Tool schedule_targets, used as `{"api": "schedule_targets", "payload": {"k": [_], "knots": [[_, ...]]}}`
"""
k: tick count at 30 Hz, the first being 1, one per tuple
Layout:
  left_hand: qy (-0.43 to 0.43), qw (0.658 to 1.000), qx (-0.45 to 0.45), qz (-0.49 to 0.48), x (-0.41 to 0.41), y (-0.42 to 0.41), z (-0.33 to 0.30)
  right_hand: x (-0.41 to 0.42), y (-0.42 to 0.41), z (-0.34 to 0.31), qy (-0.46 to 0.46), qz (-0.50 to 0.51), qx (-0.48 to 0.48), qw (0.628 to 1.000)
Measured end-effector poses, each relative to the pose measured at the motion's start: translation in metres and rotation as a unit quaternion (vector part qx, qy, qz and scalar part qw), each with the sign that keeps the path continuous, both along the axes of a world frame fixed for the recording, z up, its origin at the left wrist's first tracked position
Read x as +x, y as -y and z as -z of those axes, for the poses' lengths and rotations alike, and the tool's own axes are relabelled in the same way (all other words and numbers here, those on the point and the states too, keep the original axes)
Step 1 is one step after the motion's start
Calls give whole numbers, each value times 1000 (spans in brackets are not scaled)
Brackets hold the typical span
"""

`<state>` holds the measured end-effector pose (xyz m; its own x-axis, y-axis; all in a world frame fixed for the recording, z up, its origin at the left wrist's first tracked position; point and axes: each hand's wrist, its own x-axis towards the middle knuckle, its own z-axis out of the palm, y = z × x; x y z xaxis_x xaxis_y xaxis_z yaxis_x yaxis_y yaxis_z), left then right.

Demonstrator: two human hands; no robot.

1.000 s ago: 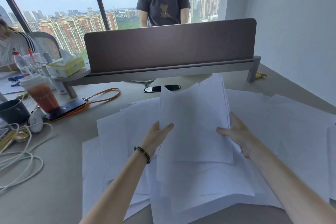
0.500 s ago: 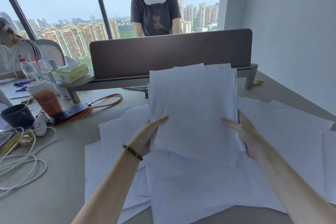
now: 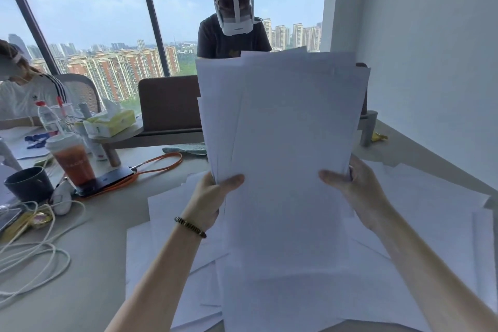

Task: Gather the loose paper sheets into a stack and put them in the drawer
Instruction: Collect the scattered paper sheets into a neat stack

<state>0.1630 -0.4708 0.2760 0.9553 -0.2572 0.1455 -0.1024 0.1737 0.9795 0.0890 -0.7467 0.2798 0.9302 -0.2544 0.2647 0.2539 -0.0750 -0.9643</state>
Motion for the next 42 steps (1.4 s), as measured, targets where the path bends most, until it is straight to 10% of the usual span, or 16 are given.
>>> {"api": "schedule_targets", "payload": {"k": [42], "knots": [[100,994,-37,19,-34,3,-33,-13,-13,-38,113,48,105,987]]}}
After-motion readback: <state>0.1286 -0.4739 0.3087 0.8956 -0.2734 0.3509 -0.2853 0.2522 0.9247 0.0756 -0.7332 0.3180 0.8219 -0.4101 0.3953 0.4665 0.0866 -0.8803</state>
